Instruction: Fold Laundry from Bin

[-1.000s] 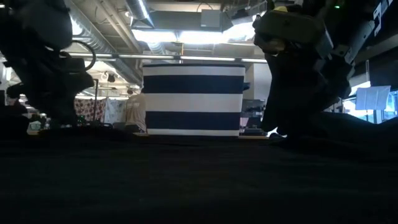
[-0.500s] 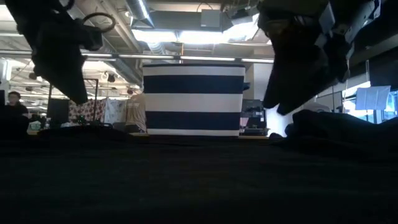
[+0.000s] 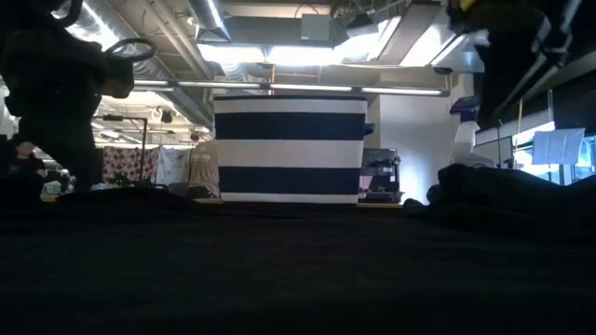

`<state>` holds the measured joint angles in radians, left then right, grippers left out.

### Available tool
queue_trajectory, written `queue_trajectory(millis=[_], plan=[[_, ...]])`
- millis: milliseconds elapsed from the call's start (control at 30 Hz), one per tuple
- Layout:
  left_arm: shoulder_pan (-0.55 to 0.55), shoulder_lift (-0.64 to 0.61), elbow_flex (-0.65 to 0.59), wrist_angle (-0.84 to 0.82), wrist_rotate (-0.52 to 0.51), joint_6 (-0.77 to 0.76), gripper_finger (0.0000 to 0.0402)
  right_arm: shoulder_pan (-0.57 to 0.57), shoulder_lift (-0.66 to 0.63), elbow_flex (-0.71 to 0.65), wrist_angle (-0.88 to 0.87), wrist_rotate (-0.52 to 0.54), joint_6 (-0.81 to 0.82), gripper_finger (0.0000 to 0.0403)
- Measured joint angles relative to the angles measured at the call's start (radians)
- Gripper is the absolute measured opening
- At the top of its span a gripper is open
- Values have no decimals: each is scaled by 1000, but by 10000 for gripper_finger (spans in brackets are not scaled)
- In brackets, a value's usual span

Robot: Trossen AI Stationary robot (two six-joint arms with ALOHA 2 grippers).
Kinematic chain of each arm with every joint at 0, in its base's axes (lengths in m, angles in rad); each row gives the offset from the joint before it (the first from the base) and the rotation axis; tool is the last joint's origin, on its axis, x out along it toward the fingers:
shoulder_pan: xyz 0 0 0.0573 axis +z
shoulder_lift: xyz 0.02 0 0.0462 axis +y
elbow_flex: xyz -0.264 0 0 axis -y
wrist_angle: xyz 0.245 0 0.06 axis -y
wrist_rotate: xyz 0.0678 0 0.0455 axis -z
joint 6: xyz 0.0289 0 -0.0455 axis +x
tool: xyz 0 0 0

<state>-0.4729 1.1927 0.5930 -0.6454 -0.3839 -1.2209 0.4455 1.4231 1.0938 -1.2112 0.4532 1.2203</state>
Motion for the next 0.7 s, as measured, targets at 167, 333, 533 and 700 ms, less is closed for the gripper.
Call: queue_trajectory(millis=[167, 333, 533, 700], plan=[[-11, 0, 0, 4, -15, -1, 125, -42, -245, -237, 82, -143, 100, 215], [-26, 0, 0, 4, -18, -1, 125, -40, -429, -385, 83, -231, 269, 215], [-33, 0, 0, 7, -62, -7, 125, -41, -489, -463, 121, -201, 344, 215], [-32, 0, -1, 13, -94, -7, 125, -41, -430, -478, 141, -156, 372, 215]])
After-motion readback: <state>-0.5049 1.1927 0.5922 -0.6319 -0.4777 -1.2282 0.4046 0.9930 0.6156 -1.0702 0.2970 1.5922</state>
